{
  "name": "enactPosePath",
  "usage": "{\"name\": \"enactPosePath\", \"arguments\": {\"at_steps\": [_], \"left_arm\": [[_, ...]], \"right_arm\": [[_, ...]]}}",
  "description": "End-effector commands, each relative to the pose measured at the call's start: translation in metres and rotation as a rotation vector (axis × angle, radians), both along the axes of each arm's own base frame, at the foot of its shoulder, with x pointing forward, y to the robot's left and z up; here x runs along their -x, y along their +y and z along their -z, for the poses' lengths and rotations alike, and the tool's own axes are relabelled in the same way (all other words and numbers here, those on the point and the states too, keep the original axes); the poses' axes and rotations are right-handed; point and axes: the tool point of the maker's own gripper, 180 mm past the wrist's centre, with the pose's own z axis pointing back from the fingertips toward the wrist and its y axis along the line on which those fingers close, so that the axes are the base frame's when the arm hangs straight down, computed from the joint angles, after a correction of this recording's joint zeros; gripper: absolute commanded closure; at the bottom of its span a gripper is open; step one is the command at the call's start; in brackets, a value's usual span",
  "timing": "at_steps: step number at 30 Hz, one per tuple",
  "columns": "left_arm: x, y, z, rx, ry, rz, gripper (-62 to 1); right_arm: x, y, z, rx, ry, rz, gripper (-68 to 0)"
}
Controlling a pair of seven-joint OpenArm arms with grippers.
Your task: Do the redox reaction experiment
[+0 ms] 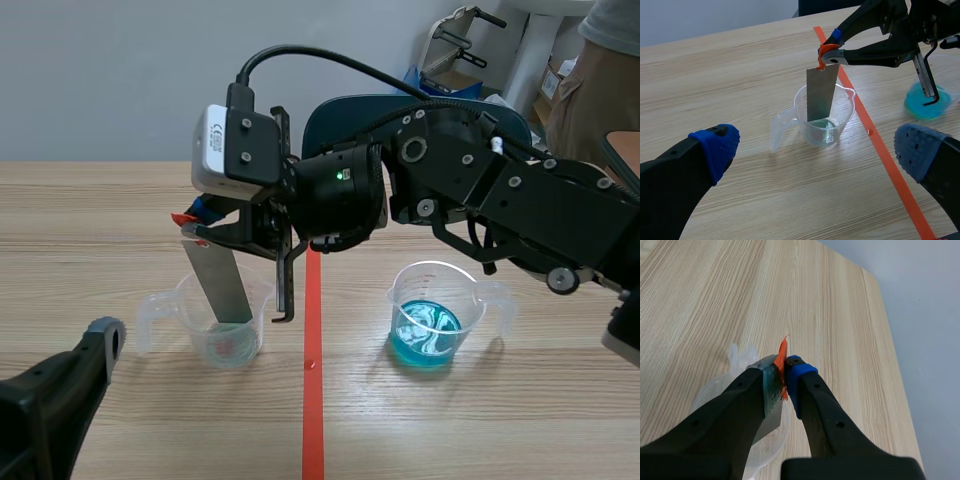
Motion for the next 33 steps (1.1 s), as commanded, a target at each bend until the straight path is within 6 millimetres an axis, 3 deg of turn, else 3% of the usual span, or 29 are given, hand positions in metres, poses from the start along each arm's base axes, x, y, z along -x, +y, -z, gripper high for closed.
{"name": "enactPosePath", "arguments": {"at_steps": [1, 7, 11, 33], "left_arm": [[-0.0010, -0.0019, -0.0061, 0.013, -0.021, -0.002, -62.3], [-0.0010, -0.0019, -0.0061, 0.012, -0.021, -0.002, -62.3], [-0.0010, -0.0019, -0.0061, 0.012, -0.021, -0.002, -62.3], [-0.0010, -0.0019, -0.0061, 0.012, -0.021, -0.002, -62.3]], "right_arm": [[-0.0022, 0.0023, -0.0119, -0.022, -0.017, -0.015, -10.3], [-0.0007, 0.0029, -0.0142, -0.035, -0.016, -0.022, -47.4], [0.0033, 0.0055, -0.0140, -0.033, -0.002, -0.040, -67.9], [0.0037, 0.0062, -0.0142, -0.033, -0.002, -0.042, -67.9]]}}
